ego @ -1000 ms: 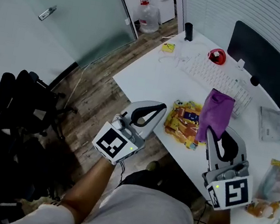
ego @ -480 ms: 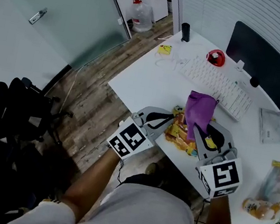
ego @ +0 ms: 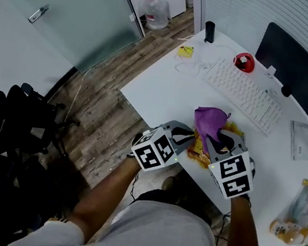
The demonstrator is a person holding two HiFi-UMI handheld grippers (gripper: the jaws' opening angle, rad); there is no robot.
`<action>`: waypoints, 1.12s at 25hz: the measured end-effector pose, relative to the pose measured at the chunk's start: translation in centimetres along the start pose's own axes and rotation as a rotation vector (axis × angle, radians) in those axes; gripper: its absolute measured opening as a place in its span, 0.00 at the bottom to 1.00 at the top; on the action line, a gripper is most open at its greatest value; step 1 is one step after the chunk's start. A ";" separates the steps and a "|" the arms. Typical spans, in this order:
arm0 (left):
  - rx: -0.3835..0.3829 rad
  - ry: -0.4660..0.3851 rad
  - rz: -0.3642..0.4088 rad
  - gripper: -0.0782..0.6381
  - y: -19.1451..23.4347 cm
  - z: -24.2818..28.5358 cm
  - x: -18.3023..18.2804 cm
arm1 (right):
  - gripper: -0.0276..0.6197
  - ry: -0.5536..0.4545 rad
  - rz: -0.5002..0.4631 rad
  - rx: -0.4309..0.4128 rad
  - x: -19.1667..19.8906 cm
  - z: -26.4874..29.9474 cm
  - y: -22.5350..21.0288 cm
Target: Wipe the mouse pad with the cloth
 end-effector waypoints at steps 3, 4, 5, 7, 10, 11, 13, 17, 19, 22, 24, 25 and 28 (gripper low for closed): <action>0.041 0.057 -0.001 0.24 -0.3 0.9 1.0 | 0.15 0.072 -0.029 -0.009 0.8 1.6 0.4; 0.051 0.077 -0.001 0.24 -0.4 1.3 1.4 | 0.15 0.094 -0.037 -0.011 1.1 2.1 0.6; 0.062 0.097 -0.001 0.25 -0.5 1.6 1.8 | 0.15 0.116 -0.046 -0.014 1.4 2.5 0.7; 0.087 0.143 0.001 0.27 -0.8 2.3 2.7 | 0.15 0.156 -0.064 -0.024 1.9 3.4 1.0; 0.121 0.217 0.010 0.30 -1.2 3.3 3.8 | 0.15 0.206 -0.087 -0.040 2.6 4.6 1.4; 0.130 0.238 0.011 0.30 -1.2 3.6 4.2 | 0.15 0.221 -0.091 -0.044 2.9 4.9 1.5; 0.145 0.273 0.010 0.30 -1.2 4.1 4.8 | 0.15 0.248 -0.101 -0.050 3.4 5.6 1.6; 0.165 0.321 0.000 0.30 -1.3 4.5 5.6 | 0.15 0.297 -0.119 -0.057 4.2 6.6 1.7; 0.169 0.338 -0.005 0.30 -1.3 4.7 5.8 | 0.15 0.318 -0.124 -0.062 4.6 7.0 1.8; 0.175 0.368 -0.004 0.30 -1.2 4.9 6.0 | 0.15 0.344 -0.126 -0.066 5.1 7.5 1.7; 0.196 0.387 -0.001 0.30 -1.5 4.9 6.1 | 0.15 0.354 -0.125 -0.067 5.4 7.7 1.6; 0.203 0.391 -0.004 0.30 -1.5 4.9 6.2 | 0.15 0.359 -0.125 -0.066 5.5 7.8 1.5; 0.217 0.403 -0.022 0.30 -1.5 5.0 6.4 | 0.15 0.376 -0.122 -0.066 6.0 8.0 1.3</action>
Point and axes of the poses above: the fingertips, and each gripper's own axes: z forward along the fingers, y to its left, x out of its underside, the point moved 2 cm from there along -z, backward along the fingers, and after that the axes turned 9 degrees about x, right-handed, at the moved point
